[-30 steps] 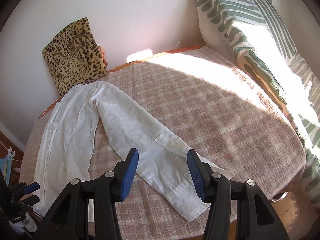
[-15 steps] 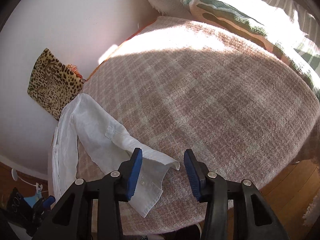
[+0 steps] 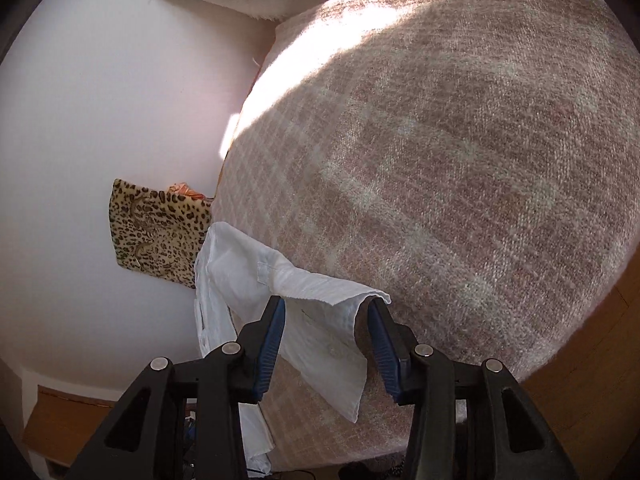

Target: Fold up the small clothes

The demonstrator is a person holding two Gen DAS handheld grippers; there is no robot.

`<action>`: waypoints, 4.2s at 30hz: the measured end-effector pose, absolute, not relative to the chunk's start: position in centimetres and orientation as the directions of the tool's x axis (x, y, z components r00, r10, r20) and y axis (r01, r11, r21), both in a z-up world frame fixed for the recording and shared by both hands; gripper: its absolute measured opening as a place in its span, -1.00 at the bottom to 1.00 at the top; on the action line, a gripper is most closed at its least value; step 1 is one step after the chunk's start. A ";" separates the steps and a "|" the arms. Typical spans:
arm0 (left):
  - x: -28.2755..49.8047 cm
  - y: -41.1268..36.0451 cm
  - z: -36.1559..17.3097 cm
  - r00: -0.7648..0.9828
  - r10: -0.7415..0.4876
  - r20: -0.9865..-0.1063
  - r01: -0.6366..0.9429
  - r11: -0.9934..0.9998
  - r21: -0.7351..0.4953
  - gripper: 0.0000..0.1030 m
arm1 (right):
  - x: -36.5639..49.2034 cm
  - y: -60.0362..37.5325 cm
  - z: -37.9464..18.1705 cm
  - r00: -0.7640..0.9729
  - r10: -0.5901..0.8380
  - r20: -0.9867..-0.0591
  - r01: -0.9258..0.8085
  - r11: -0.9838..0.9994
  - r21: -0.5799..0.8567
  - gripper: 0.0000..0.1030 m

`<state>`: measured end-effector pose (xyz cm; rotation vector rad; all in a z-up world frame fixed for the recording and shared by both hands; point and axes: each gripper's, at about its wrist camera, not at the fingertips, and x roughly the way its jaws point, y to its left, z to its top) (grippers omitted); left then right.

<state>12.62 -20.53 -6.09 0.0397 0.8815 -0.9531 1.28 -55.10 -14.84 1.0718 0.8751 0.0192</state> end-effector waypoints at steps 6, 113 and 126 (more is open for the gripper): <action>15.0 -20.4 -6.1 0.228 -0.711 -0.665 0.680 0.605 -0.414 -0.19 | 2.8 -49.4 -10.7 0.621 0.188 -0.761 0.280 0.854 0.440 -0.97; 13.2 -1.4 -16.0 0.176 -0.846 -0.504 0.230 0.533 -0.815 -0.90 | 31.8 -14.4 -7.9 0.473 0.076 -0.878 -0.324 0.942 -0.092 -0.42; 13.6 -1.7 -14.2 0.184 -0.800 -0.571 0.281 0.600 -0.749 -0.55 | 15.7 -25.6 -10.8 0.359 0.264 -0.895 -0.195 0.959 0.205 -0.36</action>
